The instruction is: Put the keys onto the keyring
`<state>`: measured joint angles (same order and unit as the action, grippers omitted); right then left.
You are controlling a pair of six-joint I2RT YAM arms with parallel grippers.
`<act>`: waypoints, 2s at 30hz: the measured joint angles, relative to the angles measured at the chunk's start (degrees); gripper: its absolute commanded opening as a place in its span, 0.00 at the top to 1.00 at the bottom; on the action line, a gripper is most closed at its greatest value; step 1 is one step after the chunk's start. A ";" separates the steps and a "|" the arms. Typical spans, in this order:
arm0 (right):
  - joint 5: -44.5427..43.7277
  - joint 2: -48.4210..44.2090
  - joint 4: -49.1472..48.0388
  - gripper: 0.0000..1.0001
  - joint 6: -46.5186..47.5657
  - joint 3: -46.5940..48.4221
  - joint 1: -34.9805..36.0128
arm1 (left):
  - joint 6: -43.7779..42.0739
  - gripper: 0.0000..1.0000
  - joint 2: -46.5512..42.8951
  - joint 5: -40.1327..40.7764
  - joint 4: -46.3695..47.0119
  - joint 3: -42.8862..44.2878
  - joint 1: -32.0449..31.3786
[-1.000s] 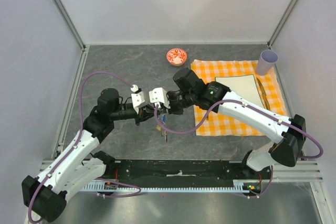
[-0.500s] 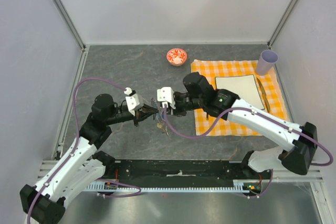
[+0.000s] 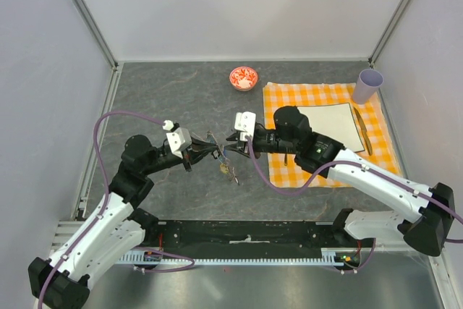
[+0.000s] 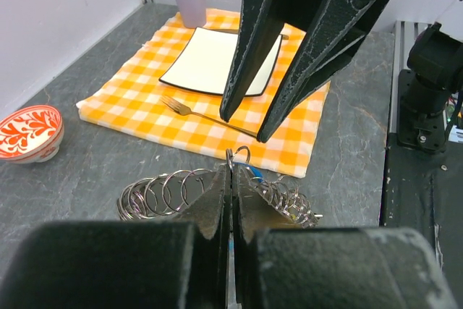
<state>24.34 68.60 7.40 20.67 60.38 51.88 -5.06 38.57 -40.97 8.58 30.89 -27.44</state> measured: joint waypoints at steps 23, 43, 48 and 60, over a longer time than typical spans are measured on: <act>1.95 3.08 -4.00 1.00 -3.85 -1.20 -0.42 | 1.90 0.98 -2.14 1.95 2.89 -1.51 0.00; 2.69 2.45 -19.78 1.00 -16.90 -8.15 -1.01 | 13.09 0.98 -3.80 8.11 19.91 -9.22 -0.79; 0.57 2.45 -24.09 1.00 -20.44 -10.45 -0.28 | 16.50 0.98 -3.52 11.21 24.76 -11.52 -1.97; -4.61 2.86 -32.24 0.89 -28.98 -15.80 0.94 | 22.86 0.98 1.53 19.50 38.86 -18.16 -4.85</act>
<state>19.73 71.46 -24.84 -8.32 44.58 52.82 17.80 40.10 -21.47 47.44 12.73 -32.29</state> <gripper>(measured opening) 0.007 0.024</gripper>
